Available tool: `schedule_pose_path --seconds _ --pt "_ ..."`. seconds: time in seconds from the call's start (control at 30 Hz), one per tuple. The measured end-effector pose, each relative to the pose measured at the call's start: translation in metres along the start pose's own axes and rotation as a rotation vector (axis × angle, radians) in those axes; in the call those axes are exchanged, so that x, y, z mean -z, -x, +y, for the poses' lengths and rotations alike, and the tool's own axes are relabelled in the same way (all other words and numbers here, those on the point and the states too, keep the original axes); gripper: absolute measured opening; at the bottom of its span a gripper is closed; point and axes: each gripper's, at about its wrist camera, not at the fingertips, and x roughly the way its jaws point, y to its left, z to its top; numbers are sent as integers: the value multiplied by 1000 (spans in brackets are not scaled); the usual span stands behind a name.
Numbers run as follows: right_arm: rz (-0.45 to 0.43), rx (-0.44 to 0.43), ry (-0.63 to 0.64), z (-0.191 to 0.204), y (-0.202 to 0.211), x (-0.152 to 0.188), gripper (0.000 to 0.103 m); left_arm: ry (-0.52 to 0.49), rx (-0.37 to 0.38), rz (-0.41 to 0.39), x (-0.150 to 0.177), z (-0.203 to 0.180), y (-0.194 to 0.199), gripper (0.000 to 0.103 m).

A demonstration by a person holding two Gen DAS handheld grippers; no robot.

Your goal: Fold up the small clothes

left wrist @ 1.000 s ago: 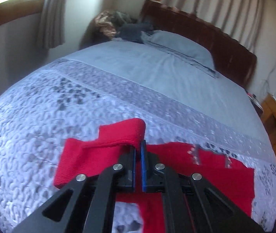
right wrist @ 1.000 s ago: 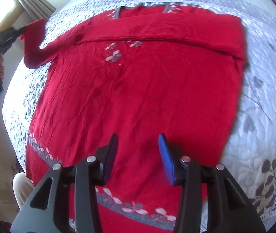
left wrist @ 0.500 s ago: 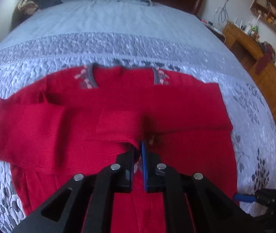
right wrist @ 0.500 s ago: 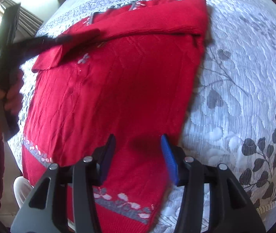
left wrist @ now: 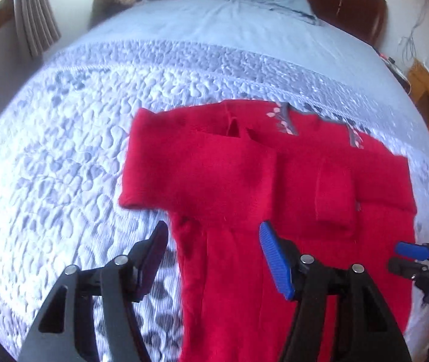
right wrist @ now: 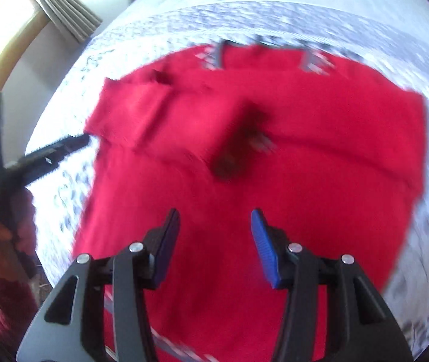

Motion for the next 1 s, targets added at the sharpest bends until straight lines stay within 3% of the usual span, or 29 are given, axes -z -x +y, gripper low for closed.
schedule_pose_path --seconds 0.1,0.23,0.3,0.4,0.43,0.47,0.5,0.57,0.63,0.7,0.77,0.87,1.0 --pt "25 22 -5 18 -25 -40 49 -5 -70 54 -21 17 -28 62" --pt "102 74 -33 29 -68 -69 48 16 -65 123 -25 34 -61 60" --pt "144 157 -56 26 -87 -74 49 29 -45 123 -18 40 -68 60" --pt "148 196 -36 25 -103 -76 48 29 -33 77 -10 41 -65 62" --pt "139 203 -28 24 -104 -77 42 32 -29 67 -7 40 -62 62" --pt "130 214 -25 23 -103 -76 22 39 -20 55 -5 41 -61 62" --pt "114 225 -24 19 -98 -77 12 47 -8 47 -4 42 -59 64" --pt "79 134 -89 3 -80 -74 8 57 5 37 -2 43 -55 64" --pt "33 114 -128 -13 -61 -67 8 54 13 31 1 43 -52 64" --pt "-10 89 -168 -34 -35 -50 15 54 20 30 2 43 -51 64" --pt "-24 91 -207 -54 -22 -35 57 56 26 39 5 42 -49 64" --pt "-27 115 -224 -82 -8 -17 56 60 28 54 5 41 -49 64" --pt "9 28 -272 -104 -14 -16 56 67 26 60 0 40 -41 64"
